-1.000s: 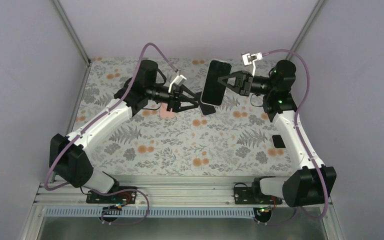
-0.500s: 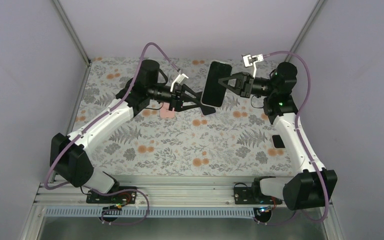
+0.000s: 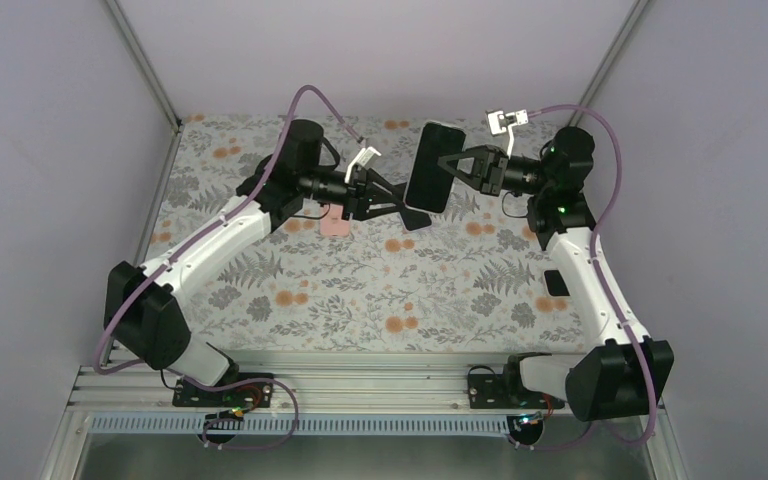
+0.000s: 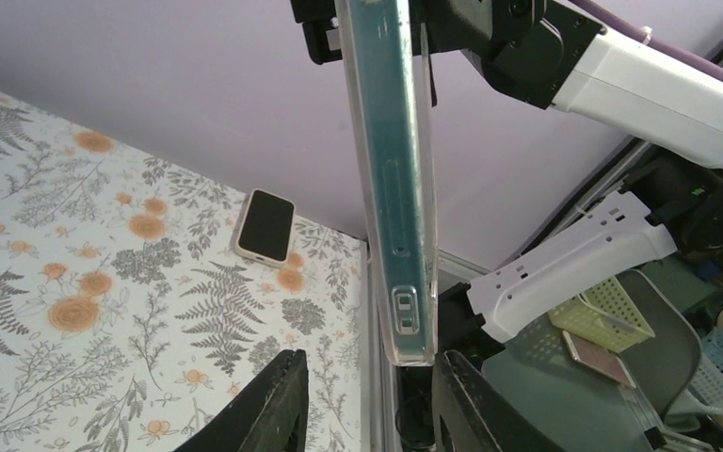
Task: Take the phone out of the phone case
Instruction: Remove the phone case from the phone.
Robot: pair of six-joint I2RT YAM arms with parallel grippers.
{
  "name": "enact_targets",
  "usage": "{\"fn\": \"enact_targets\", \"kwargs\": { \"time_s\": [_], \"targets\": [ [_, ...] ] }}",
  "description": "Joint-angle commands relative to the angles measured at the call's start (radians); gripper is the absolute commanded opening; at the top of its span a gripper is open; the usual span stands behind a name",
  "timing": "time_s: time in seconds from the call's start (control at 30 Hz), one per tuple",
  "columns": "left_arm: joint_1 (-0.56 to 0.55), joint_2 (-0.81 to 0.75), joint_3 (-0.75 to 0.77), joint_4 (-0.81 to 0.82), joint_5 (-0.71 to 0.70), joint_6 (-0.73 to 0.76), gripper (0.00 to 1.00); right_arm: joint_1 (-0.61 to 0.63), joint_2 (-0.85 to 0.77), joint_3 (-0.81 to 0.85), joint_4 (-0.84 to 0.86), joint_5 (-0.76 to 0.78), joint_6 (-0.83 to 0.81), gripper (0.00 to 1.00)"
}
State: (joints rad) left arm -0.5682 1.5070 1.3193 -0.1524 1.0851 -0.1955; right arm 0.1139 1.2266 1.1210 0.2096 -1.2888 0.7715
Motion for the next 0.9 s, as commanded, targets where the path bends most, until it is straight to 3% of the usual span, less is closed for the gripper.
{"fn": "enact_targets", "kwargs": {
  "time_s": [0.0, 0.87],
  "targets": [
    [-0.002, 0.020, 0.034, -0.022, -0.077, 0.021, 0.32, -0.005, -0.033, -0.001, 0.062, -0.007, 0.029, 0.04],
    [-0.004, 0.092, 0.047, -0.094, -0.289, 0.046, 0.20, 0.009, -0.039, -0.058, 0.386, -0.055, 0.327, 0.04]
  ]
}}
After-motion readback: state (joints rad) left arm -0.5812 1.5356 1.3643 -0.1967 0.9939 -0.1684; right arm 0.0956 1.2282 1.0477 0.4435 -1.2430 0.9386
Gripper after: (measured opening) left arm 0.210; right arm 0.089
